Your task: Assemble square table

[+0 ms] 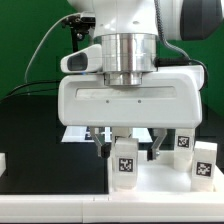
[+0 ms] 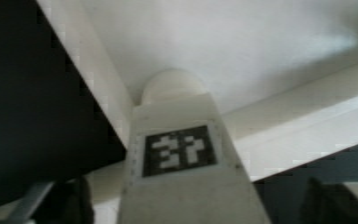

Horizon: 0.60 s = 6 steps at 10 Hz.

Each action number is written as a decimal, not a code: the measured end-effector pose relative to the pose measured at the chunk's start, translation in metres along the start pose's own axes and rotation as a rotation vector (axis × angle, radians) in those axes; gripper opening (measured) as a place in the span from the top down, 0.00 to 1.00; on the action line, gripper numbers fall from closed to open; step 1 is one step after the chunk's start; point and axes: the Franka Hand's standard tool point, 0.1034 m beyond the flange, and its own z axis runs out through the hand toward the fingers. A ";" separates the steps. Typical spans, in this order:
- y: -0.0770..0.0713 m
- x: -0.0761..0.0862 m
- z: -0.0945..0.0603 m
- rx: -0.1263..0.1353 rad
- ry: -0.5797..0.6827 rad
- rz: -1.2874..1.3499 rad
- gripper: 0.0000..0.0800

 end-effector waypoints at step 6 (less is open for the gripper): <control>0.003 -0.001 0.001 -0.003 0.009 0.655 0.64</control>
Offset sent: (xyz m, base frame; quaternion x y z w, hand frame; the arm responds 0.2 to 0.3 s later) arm 0.0000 0.0000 0.0000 0.0000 0.0000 0.1938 0.9810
